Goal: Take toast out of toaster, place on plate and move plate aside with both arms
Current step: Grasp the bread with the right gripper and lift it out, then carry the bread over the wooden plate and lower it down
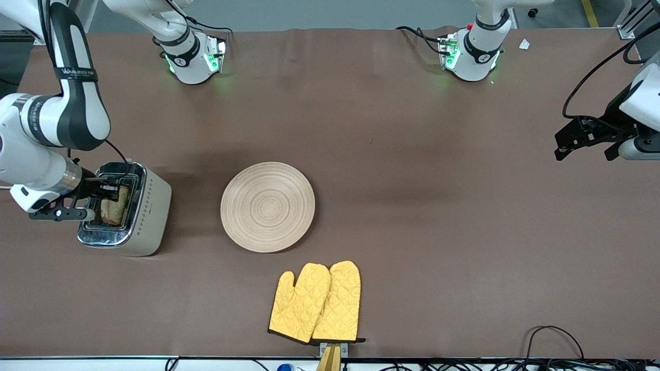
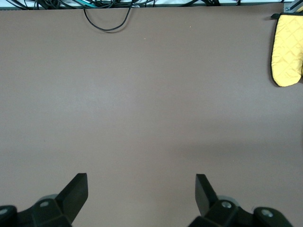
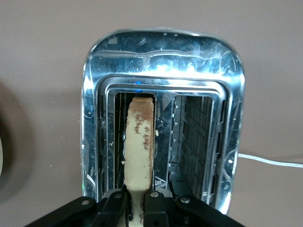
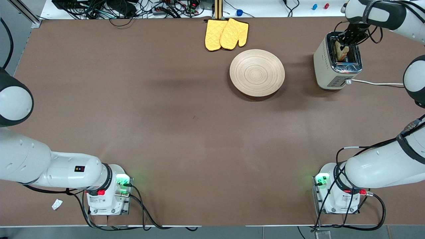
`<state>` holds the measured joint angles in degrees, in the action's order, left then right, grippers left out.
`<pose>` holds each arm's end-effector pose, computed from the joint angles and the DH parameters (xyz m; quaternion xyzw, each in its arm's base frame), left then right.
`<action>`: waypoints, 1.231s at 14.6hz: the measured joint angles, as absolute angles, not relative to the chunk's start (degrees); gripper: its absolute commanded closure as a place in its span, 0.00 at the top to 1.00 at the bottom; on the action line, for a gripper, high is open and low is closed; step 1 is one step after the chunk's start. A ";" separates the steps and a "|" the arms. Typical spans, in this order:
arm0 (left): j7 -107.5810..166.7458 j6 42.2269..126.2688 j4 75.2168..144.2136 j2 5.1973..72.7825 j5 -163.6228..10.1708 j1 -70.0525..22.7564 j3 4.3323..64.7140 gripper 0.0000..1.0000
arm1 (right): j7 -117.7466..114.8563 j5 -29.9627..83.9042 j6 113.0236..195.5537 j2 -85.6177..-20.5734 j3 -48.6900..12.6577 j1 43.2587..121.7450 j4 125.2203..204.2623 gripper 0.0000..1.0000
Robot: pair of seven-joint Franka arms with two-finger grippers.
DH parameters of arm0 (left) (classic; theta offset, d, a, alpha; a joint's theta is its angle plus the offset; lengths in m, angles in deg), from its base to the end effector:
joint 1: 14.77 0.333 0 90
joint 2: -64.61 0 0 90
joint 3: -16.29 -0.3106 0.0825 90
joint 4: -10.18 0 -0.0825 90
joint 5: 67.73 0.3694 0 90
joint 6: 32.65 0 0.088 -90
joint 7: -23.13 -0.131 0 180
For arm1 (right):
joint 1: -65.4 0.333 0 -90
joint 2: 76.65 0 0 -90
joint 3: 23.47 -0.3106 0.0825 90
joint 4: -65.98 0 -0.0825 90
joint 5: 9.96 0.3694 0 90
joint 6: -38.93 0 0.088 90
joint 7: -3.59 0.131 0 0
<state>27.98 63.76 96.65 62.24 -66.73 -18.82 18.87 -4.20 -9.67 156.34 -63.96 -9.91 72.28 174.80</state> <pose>0.5639 -0.0629 0.6117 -0.9977 0.0158 -0.0665 0.0011 0.5816 -0.0630 0.3616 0.9991 0.0104 -0.0354 0.0193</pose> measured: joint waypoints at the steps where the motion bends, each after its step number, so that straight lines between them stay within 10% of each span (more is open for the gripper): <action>1: 27.98 63.76 96.65 62.24 -66.73 -18.82 18.87 1.00 | -5.22 -9.11 153.07 -64.02 -9.88 72.05 172.91 0.00; 11: 27.98 63.76 96.66 62.22 -66.73 -18.82 18.88 1.00 | -6.84 0.85 124.88 -65.30 -10.50 74.56 152.29 0.00; 18: 27.97 63.76 96.68 62.21 -66.73 -18.82 18.88 1.00 | -0.62 11.45 136.41 -63.89 -10.75 79.61 160.95 0.00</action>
<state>27.97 63.76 96.68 62.21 -66.73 -18.82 18.88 -0.62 11.45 136.41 -63.89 -10.75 79.61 160.95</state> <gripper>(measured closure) 0.000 0.921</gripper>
